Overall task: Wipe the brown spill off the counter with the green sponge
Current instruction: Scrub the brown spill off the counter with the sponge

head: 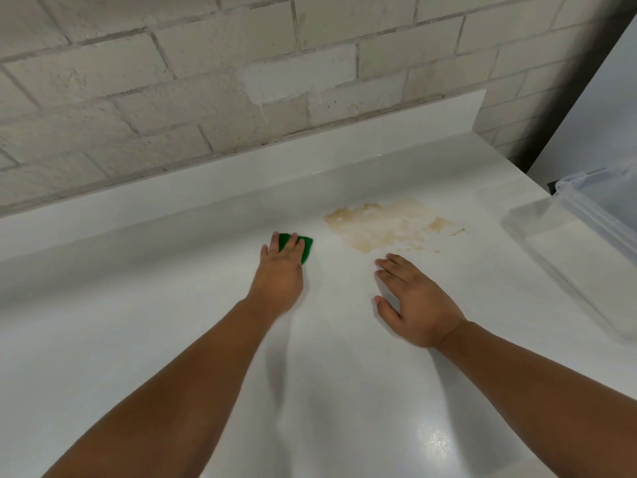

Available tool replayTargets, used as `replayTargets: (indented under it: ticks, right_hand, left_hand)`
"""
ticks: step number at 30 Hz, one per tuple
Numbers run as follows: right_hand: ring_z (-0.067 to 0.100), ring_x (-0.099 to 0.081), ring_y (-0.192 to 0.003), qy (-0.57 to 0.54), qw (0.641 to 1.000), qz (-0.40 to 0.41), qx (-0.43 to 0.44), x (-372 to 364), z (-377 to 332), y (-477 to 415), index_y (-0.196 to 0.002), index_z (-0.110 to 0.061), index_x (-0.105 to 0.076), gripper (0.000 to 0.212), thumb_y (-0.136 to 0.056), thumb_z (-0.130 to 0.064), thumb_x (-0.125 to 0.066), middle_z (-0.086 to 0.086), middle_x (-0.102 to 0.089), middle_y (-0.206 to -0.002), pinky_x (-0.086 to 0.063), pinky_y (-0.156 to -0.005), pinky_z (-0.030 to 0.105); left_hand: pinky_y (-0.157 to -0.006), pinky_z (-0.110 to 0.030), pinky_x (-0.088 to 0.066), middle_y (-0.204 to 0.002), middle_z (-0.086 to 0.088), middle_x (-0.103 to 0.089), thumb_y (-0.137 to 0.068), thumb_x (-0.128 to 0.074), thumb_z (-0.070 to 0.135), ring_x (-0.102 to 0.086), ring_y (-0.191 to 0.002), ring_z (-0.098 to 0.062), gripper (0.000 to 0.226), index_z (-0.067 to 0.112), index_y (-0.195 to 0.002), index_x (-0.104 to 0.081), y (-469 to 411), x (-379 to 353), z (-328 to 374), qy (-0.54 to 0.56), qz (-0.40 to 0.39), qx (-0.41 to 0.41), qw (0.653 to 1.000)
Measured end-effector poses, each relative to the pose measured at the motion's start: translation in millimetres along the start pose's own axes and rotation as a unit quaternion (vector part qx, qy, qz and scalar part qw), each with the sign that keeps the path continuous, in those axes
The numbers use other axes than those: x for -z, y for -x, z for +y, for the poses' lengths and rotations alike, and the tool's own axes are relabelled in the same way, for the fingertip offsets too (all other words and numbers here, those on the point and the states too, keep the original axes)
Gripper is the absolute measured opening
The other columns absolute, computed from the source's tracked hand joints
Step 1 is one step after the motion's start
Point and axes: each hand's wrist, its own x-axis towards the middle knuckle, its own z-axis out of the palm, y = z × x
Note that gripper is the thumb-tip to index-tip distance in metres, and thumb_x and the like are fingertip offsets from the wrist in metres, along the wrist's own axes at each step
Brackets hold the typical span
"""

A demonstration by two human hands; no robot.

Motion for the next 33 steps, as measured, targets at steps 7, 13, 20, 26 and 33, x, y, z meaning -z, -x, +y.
replayTargets:
  ticks: [7, 13, 20, 26, 33]
  right_hand:
    - [0.026, -0.034, -0.141, 0.02, 0.998, -0.019, 0.055, 5.5, -28.5, -24.4, -0.14, -0.003, -0.048, 0.06, -0.093, -0.04, -0.041, 0.011, -0.046, -0.148, -0.024, -0.118, 0.034]
    - [0.016, -0.004, -0.15, -0.002, 0.992, -0.101, 0.081, -12.8, -69.5, -49.1, -0.154, -0.012, -0.023, 0.072, -0.095, -0.052, -0.031, 0.002, -0.013, -0.163, -0.006, -0.122, 0.03]
    - [0.014, 0.008, -0.15, 0.029, 0.987, -0.13, 0.093, -24.3, -74.3, -59.0, -0.156, -0.015, -0.012, 0.075, -0.097, -0.058, -0.027, -0.001, -0.002, -0.164, 0.003, -0.121, 0.028]
    - [0.014, 0.0, -0.15, 0.015, 0.989, -0.116, 0.094, -24.1, -72.6, -59.2, -0.154, -0.012, -0.022, 0.074, -0.096, -0.057, -0.031, 0.0, -0.012, -0.163, -0.006, -0.122, 0.032]
    - [0.017, -0.011, -0.149, 0.015, 0.989, -0.118, 0.085, -3.9, -68.9, -58.8, -0.152, -0.013, -0.029, 0.067, -0.098, -0.053, -0.035, 0.001, -0.021, -0.161, -0.002, -0.118, 0.023]
  left_hand:
    - [-0.122, -0.03, 0.003, -0.161, 0.007, -0.02, -0.102, -0.033, 0.019, -0.002, -0.152, -0.017, 0.051, 0.018, -0.153, -0.032, 56.7, -6.7, -12.0, 0.047, -0.023, -0.173, 0.983]
    - [-0.123, -0.037, -0.007, -0.163, 0.0, -0.02, -0.102, -0.03, 0.015, -0.004, -0.152, -0.023, 0.052, 0.017, -0.154, -0.03, 58.1, 22.1, -119.3, 0.037, 0.028, 0.043, 0.998]
    - [-0.121, -0.044, -0.015, -0.162, -0.01, -0.024, -0.1, -0.031, 0.011, -0.013, -0.15, -0.038, 0.054, 0.008, -0.153, -0.03, 18.9, 28.3, -132.6, 0.003, 0.061, 0.203, 0.977]
    - [-0.123, -0.038, -0.014, -0.159, 0.003, -0.029, -0.096, -0.022, 0.028, -0.014, -0.152, -0.023, 0.059, 0.015, -0.152, -0.037, 56.8, 16.0, -108.5, 0.017, -0.011, -0.069, 0.997]
    - [-0.122, -0.043, -0.012, -0.164, -0.006, -0.019, -0.101, -0.033, 0.01, -0.009, -0.151, -0.036, 0.055, 0.01, -0.155, -0.024, 0.6, 22.3, -106.2, -0.025, 0.03, 0.124, 0.992]
